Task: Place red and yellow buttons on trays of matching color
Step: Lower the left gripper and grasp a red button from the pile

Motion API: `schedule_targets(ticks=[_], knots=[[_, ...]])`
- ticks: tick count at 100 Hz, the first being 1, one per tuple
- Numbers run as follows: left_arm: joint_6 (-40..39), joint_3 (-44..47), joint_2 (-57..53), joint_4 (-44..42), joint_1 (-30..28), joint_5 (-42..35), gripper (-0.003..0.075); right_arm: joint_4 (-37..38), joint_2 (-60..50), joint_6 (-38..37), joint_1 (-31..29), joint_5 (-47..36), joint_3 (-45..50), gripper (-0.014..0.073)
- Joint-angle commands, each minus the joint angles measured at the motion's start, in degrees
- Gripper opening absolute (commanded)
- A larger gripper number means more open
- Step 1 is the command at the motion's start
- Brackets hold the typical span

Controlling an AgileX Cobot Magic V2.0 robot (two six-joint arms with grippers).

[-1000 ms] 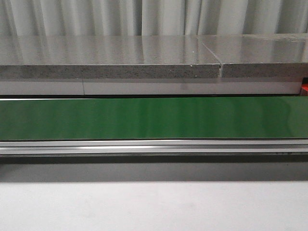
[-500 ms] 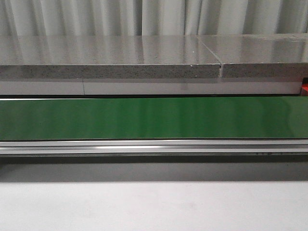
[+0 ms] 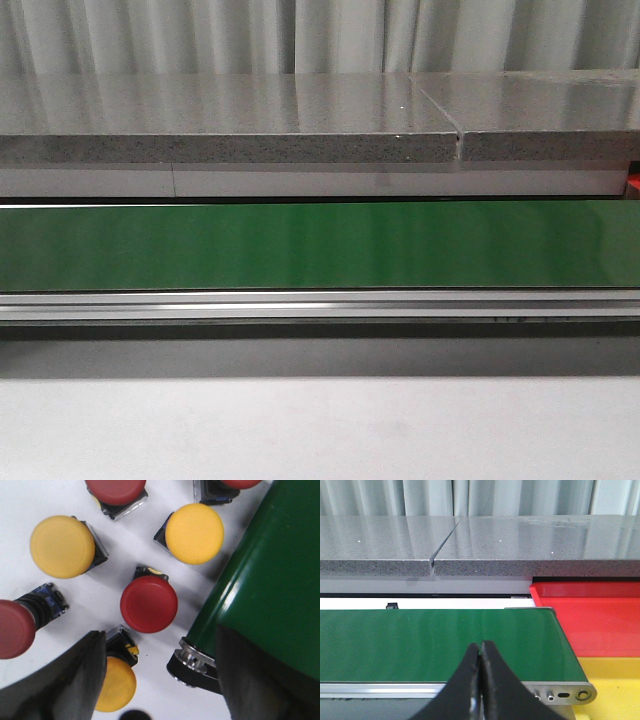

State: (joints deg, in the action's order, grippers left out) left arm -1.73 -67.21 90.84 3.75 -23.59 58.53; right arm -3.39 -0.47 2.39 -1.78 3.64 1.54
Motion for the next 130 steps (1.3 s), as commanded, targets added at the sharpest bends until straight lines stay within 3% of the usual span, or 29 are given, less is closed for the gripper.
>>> schedule_targets(ticks=[1,35,87,94,116,130], knots=[[-0.4,-3.6,0.4,0.8,-0.1,1.0,0.0459,0.5,-0.6,0.4,-0.2,-4.5,-0.8,-0.0067],[-0.4,-7.7,6.6,0.3,-0.1,6.4,0.0459,0.5,-0.6,0.4,-0.2,-4.5,-0.8,-0.0067],[-0.4,-8.0,11.2,-0.2,-0.1,4.7,0.0457,0.5,-0.6,0.4,-0.2,-4.5,-0.8,-0.0067],[-0.4,-8.0,11.2,-0.2,-0.1,4.6,0.0428,0.5,-0.6,0.4,-0.2,-4.5,-0.8,-0.0067],[-0.4,-8.0,11.2,-0.2,-0.1,3.9,0.0242,0.5,-0.6,0.4,-0.2,-4.5,-0.8,-0.0067],[-0.4,-8.0,10.7,-0.4,0.0,2.9,0.0209,0.5,-0.6,0.4,-0.2,-4.5,-0.8,-0.0067]])
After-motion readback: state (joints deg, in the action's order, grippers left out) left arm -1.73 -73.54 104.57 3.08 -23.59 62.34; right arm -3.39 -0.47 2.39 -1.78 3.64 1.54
